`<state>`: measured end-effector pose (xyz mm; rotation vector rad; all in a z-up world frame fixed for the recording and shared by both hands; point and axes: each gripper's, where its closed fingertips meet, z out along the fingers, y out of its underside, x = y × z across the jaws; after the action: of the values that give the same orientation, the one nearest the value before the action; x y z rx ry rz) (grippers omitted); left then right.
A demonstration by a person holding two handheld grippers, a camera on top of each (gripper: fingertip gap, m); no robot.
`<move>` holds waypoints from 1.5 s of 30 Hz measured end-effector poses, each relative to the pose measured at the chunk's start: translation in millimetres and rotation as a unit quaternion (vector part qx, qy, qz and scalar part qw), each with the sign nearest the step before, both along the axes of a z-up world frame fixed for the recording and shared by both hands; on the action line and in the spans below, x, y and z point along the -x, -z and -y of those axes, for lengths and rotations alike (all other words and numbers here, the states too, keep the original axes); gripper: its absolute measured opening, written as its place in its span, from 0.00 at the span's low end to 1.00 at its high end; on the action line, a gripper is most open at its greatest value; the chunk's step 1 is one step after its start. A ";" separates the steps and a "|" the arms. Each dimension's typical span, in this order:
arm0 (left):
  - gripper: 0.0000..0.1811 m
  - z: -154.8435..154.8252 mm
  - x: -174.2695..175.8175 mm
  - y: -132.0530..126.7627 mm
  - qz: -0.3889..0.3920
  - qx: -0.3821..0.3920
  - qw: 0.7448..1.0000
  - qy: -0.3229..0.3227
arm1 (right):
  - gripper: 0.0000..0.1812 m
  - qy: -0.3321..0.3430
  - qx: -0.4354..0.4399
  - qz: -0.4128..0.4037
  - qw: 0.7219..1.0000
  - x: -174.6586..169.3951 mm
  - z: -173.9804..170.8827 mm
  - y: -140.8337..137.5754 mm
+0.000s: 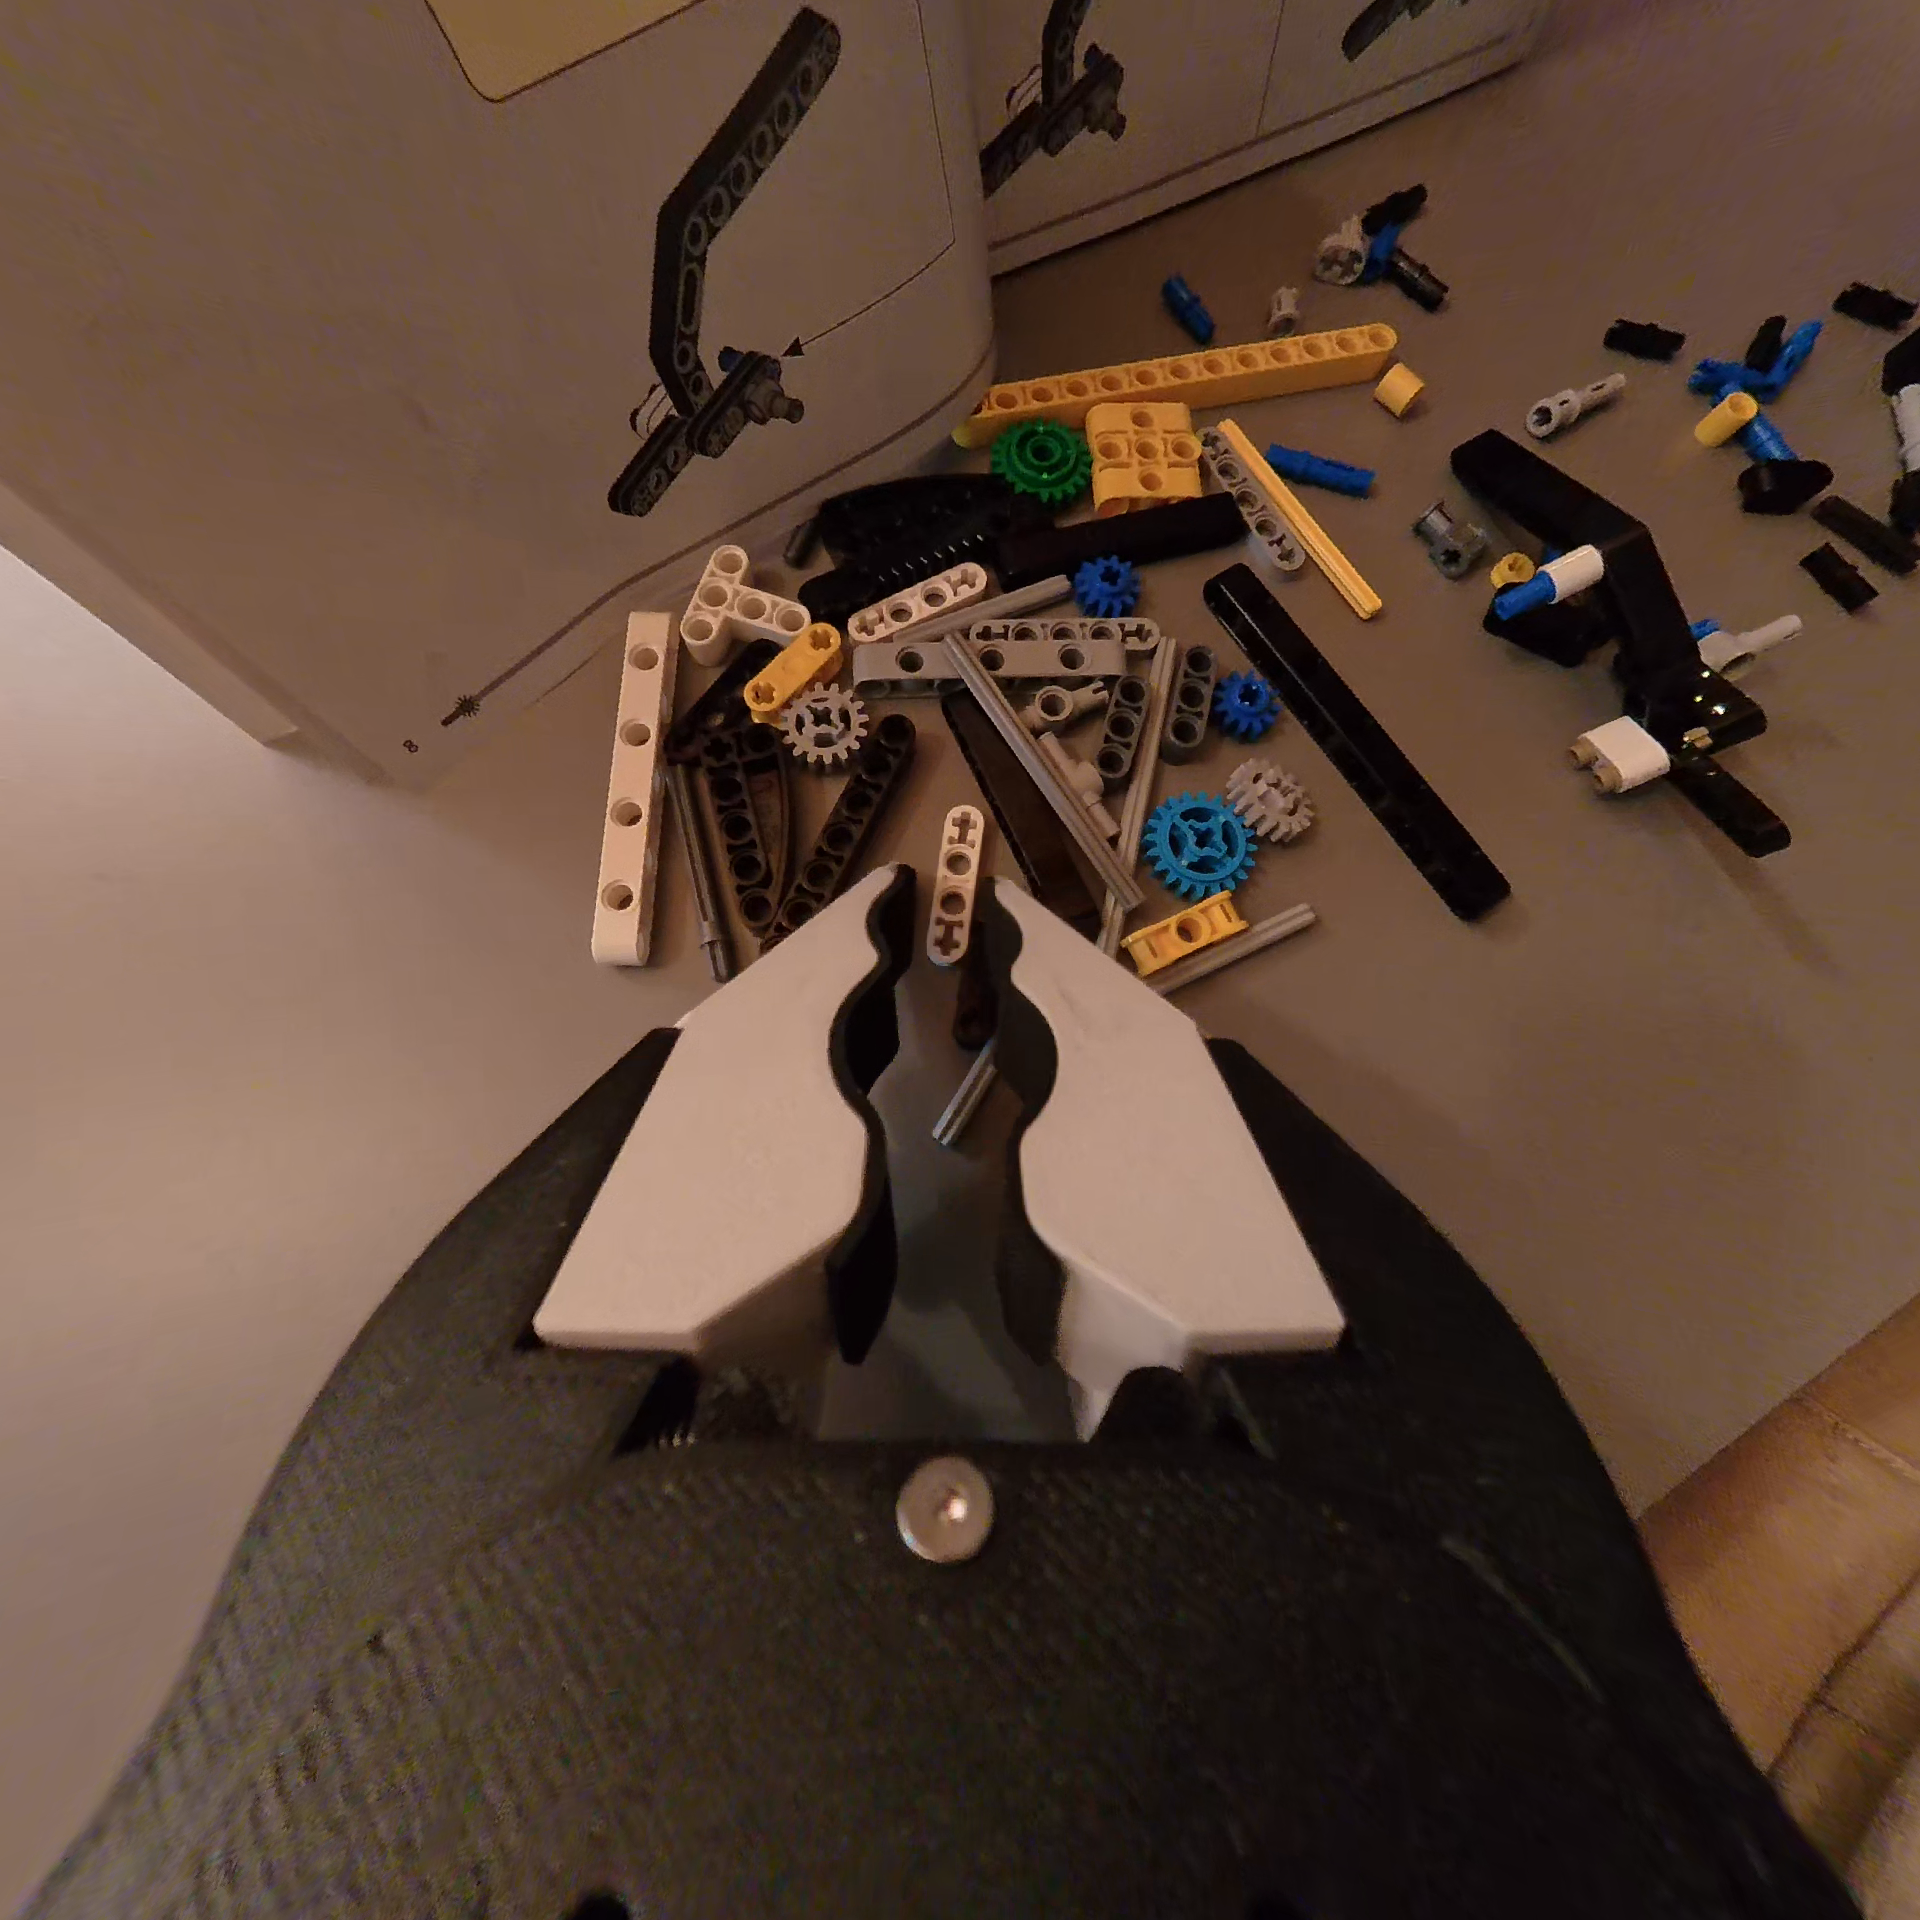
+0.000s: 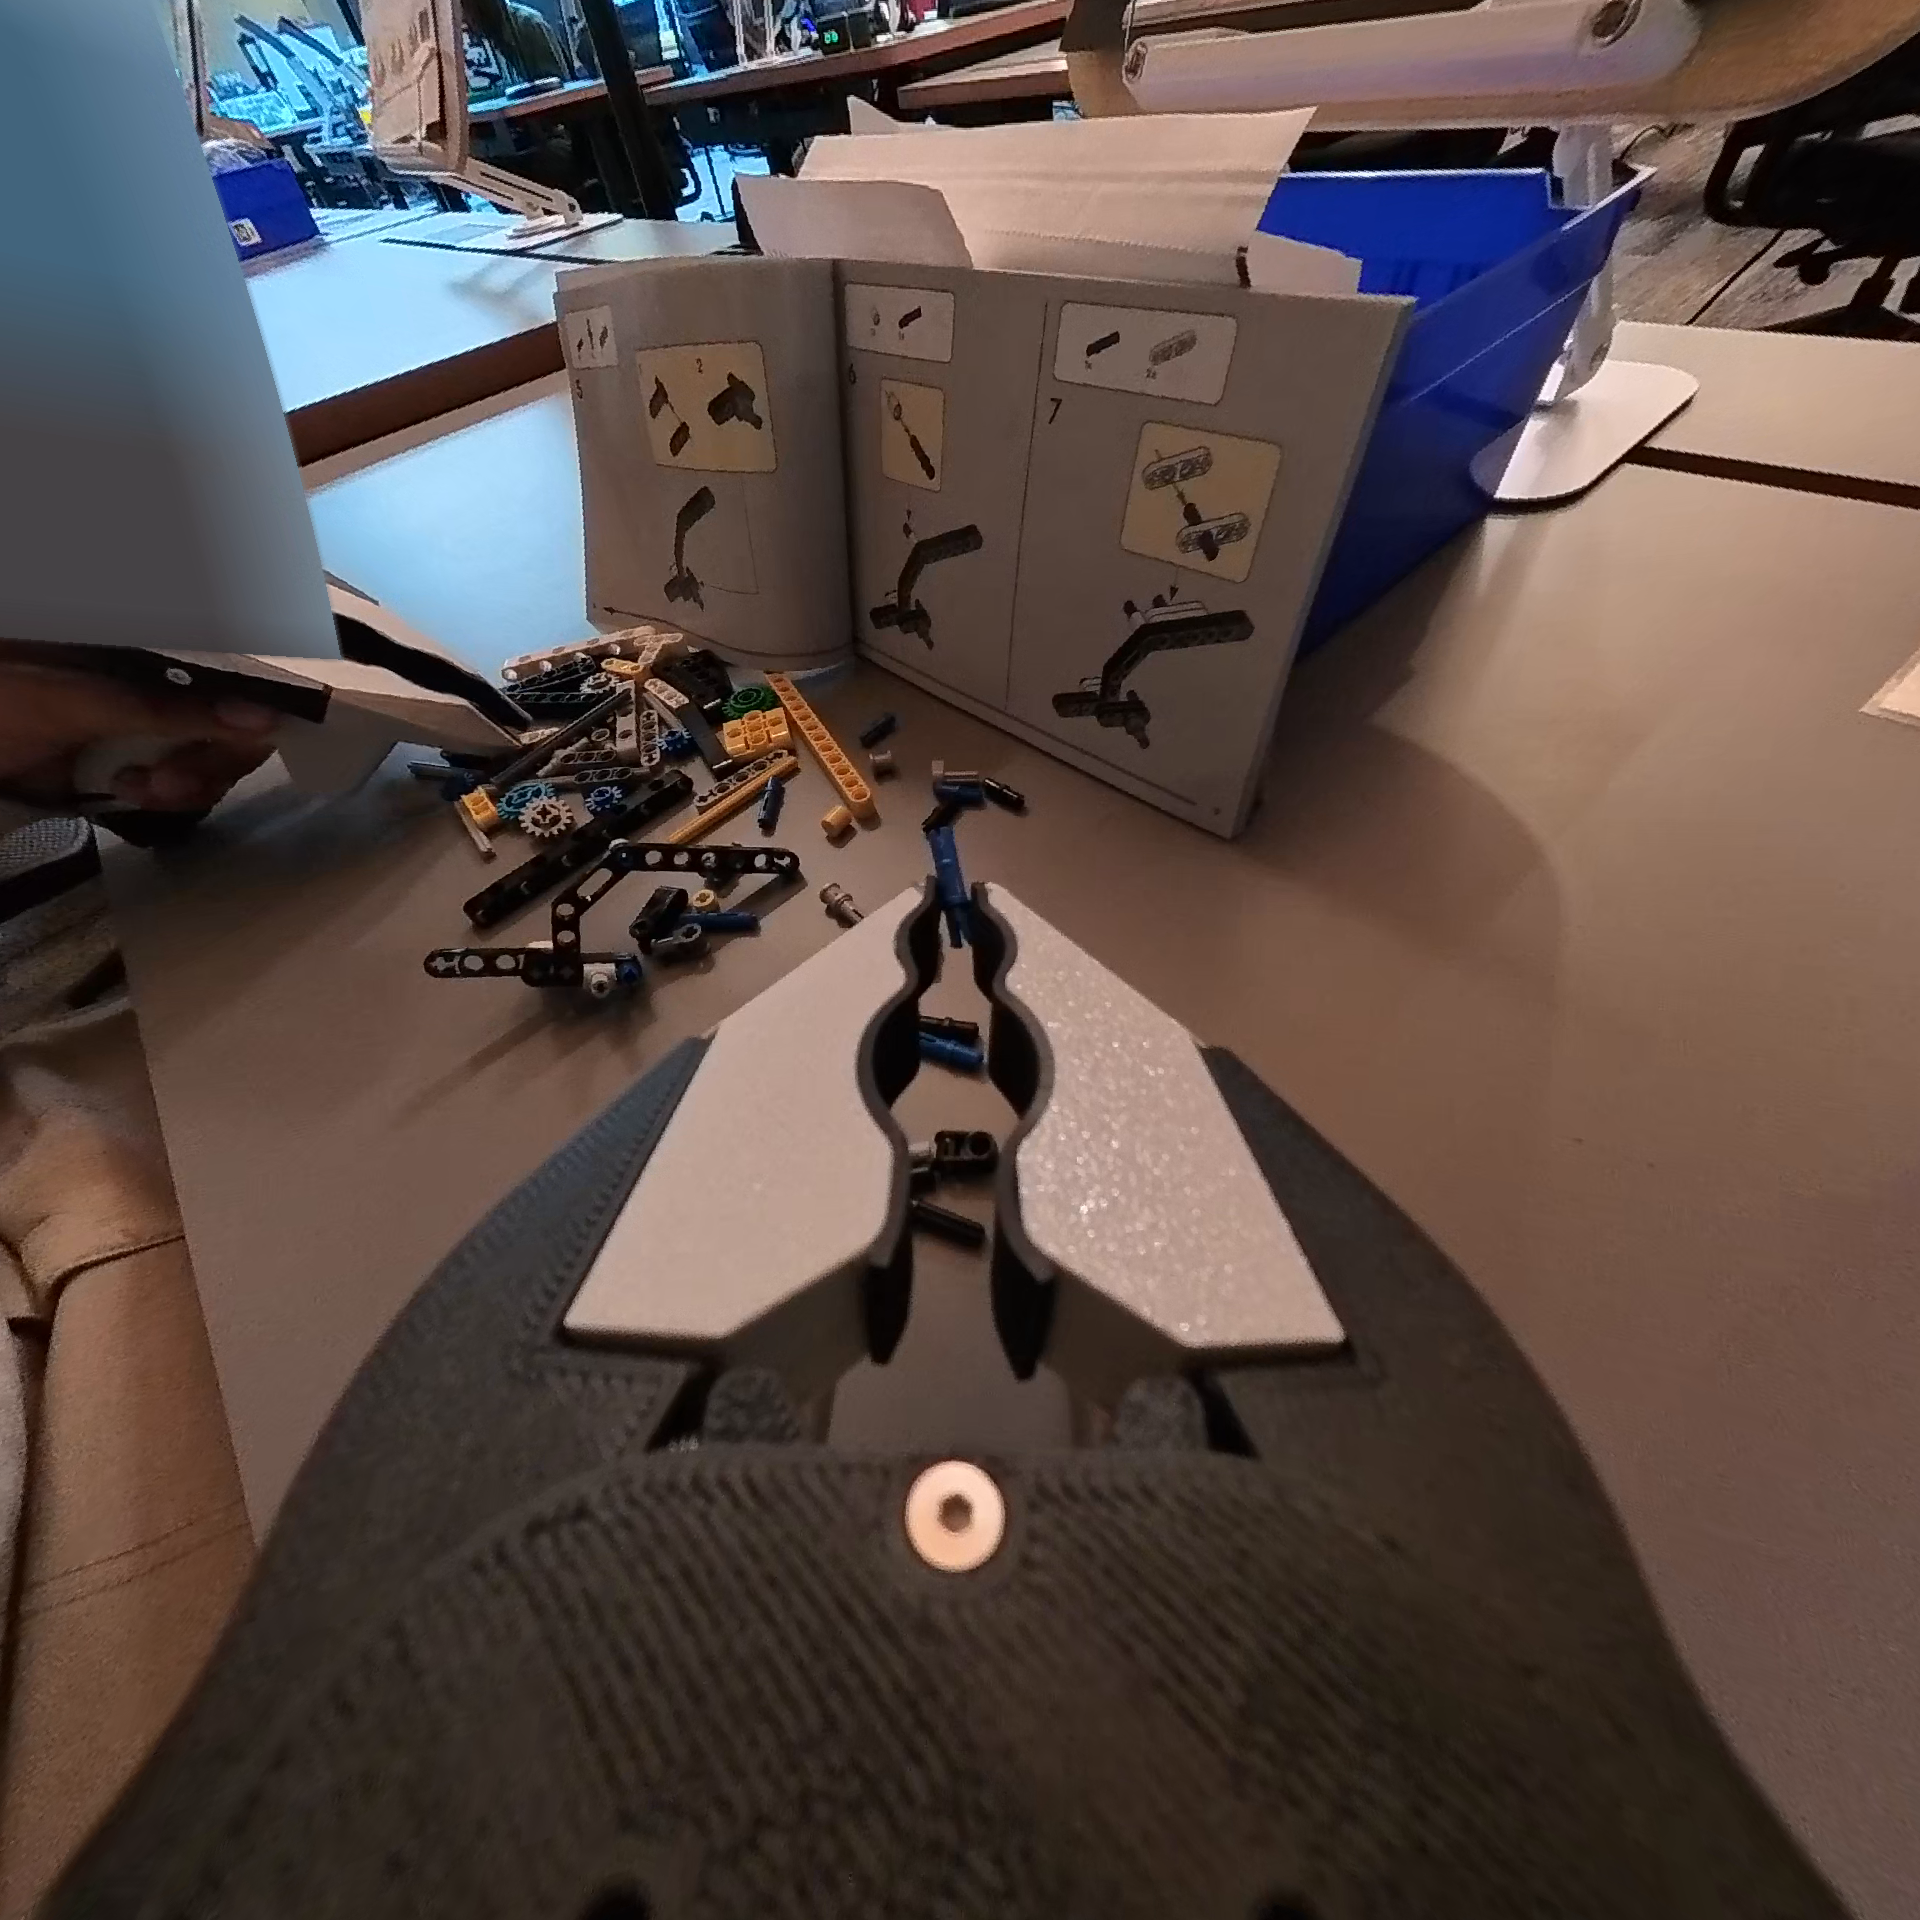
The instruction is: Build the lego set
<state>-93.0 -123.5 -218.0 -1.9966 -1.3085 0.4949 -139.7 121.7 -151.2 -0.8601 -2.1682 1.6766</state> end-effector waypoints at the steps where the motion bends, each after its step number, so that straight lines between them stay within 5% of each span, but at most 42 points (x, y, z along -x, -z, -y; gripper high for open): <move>1: 0.05 -0.1 0.0 0.2 0.000 0.001 1.000 0.000 | 0.02 0.000 0.000 0.000 1.000 -0.1 -0.1 0.0; 45: 0.03 3.1 4.0 -9.0 -0.024 -0.014 1.000 -0.010 | 0.02 0.000 -0.001 0.000 1.000 0.3 0.6 0.2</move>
<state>-96.9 -126.7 -209.0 -1.9401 -1.3002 0.5271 -139.9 121.1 -151.4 -0.8583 -2.1690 1.6750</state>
